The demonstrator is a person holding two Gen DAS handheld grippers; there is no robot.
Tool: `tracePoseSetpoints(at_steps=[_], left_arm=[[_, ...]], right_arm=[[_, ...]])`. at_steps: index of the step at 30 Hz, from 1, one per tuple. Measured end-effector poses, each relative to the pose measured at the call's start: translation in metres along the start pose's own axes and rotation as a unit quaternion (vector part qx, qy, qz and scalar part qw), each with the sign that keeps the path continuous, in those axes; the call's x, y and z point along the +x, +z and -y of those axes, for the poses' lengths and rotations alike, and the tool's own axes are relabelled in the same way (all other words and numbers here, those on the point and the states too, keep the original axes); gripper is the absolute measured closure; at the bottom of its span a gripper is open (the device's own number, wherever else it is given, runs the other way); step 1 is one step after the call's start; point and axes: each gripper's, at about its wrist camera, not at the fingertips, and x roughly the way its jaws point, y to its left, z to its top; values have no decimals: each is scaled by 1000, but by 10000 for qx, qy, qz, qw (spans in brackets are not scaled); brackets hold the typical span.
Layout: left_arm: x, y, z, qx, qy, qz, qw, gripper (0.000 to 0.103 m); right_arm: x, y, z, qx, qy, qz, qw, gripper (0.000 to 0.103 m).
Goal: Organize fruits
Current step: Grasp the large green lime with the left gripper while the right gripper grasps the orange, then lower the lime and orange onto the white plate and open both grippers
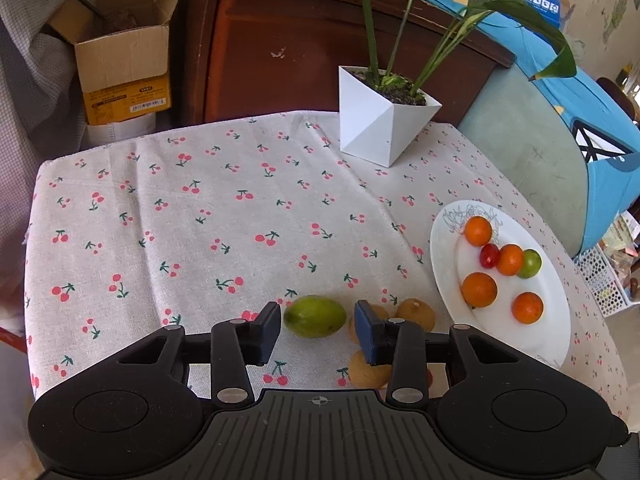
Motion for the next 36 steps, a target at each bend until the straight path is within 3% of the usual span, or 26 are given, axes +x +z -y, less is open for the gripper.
tracePoseSetpoints(at_steps=[5, 8, 21, 36], left_arm=[[8, -2, -1, -7, 2, -143, 9999, 66], [10, -5, 9, 256, 123, -111, 9995, 65], [9, -6, 13, 478, 388, 142, 9980, 70], [-19, 10, 38, 616, 199, 691, 9955, 70]], right_arm=[[0, 0, 1, 44, 34, -3, 10000, 72], [-1, 0, 3, 51, 35, 6, 10000, 72], [-4, 2, 10, 226, 147, 48, 9996, 72], [-38, 31, 45, 741, -32, 843, 9937, 72]])
